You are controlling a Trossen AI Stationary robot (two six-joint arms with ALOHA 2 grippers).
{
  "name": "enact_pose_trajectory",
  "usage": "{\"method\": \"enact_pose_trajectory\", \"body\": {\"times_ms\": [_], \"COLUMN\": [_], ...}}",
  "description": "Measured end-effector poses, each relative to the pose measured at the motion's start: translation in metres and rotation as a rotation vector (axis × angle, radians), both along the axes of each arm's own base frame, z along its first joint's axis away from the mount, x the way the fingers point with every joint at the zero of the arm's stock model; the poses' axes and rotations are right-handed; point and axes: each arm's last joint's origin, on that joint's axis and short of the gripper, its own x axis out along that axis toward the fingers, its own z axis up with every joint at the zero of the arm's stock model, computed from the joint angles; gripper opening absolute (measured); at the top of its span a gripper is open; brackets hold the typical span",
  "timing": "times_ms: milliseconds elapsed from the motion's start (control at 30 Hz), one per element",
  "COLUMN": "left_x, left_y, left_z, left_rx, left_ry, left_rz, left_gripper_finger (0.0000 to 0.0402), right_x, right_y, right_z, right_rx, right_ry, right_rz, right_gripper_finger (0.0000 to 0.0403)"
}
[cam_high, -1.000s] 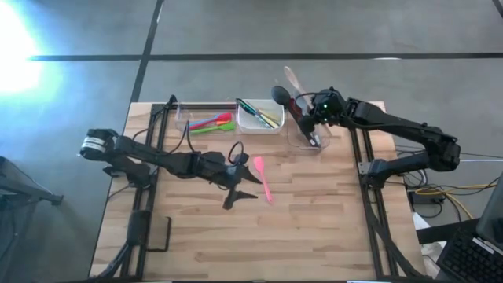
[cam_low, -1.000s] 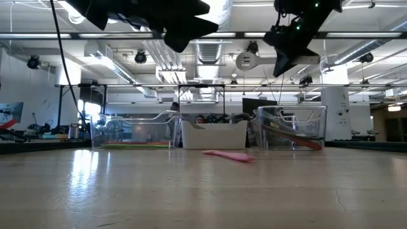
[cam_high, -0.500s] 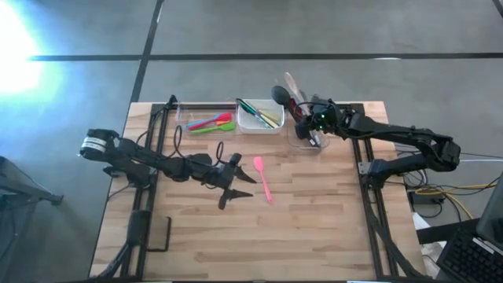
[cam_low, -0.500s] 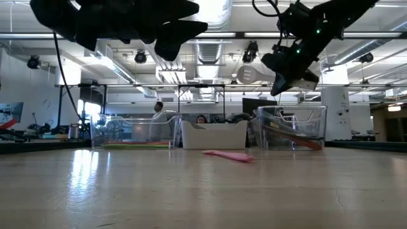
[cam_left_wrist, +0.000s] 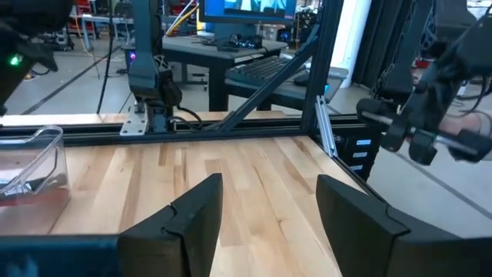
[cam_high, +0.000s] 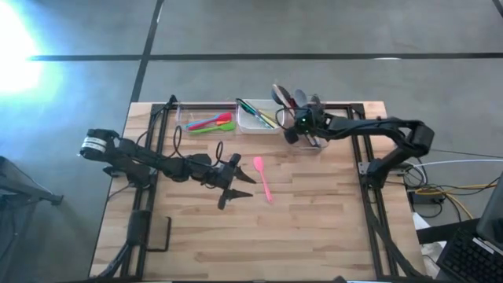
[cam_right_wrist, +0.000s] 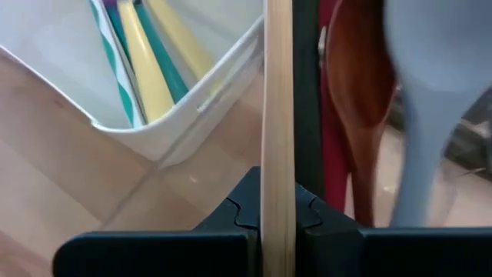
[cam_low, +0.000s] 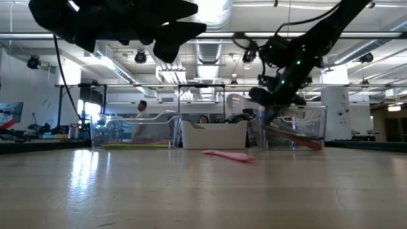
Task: Pick & Place Kitchen Items
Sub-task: Put the brown spatula into the right transparent bin
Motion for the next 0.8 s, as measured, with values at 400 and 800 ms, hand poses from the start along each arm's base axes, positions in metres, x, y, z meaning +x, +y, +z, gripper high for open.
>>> {"method": "enact_pose_trajectory", "body": {"times_ms": [400,800], "left_x": [-0.0009,-0.0012], "left_y": [-0.0005,-0.0012], "left_z": [-0.0034,-0.0031], "left_rx": [-0.019,-0.016], "left_ry": [0.029,0.027], "left_rz": [-0.007,-0.043], "left_gripper_finger": [0.0211,0.0211], "right_x": [0.0018,0.0011], "right_y": [-0.0044,-0.0036], "right_z": [-0.0102,-0.0096], "right_rx": [-0.038,-0.042], "right_ry": [0.067,0.074], "right_rz": [-0.064,-0.067], "right_gripper_finger": [0.0008,0.0009]}}
